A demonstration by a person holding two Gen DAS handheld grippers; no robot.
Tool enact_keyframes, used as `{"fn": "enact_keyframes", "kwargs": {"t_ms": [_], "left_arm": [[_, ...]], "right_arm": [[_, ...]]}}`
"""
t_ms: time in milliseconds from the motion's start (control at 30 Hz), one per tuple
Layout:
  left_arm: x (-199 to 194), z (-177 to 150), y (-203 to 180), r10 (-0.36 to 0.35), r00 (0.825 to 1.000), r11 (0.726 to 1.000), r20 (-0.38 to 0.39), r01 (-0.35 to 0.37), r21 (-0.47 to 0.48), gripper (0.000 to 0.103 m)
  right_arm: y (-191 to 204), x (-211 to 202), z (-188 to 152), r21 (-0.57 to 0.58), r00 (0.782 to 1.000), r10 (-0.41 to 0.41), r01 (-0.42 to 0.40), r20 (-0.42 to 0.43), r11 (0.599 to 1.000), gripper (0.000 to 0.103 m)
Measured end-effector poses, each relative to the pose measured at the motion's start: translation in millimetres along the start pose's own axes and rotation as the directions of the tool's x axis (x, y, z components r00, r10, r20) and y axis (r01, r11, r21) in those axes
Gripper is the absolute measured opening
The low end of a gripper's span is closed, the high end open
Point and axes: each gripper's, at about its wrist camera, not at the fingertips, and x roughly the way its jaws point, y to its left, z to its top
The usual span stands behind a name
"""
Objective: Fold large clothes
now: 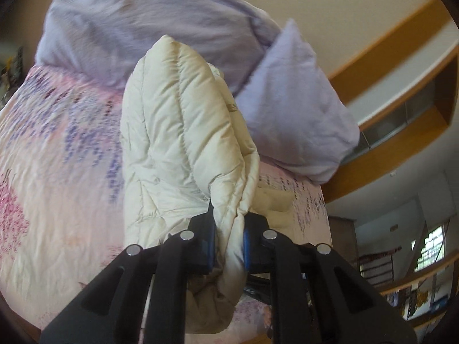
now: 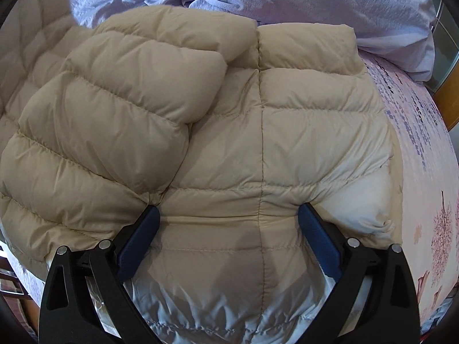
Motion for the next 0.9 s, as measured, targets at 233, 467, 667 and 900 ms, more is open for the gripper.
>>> {"fn": "enact_keyframes", "kwargs": {"t_ms": [233,467,667,900], "left_arm": [[42,-18,-61,-0.027,0.997,0.995,-0.071,0.034,0.093,0.014],[81,-40,-90,-0.064,0.986,0.993,-0.152,0.078,0.089,0.015],[117,-57,-106,-0.075,0.973,0.994,-0.218,0.091,0.063,0.015],[156,-75,-126,0.017,0.965,0.989,-0.261,0.022,0.146,0.015]], "right_arm": [[-3,-4,-3,-0.005,1.0,0.02,-0.02,-0.002,1.0,0.099],[-8,-10,-8,-0.015,0.999,0.047,-0.047,0.008,0.999,0.099],[-22,-27,-12,-0.005,0.996,0.086,-0.086,0.026,0.996,0.097],[-54,-62,-26,-0.009,0.994,0.087,-0.086,0.064,0.996,0.088]]}}
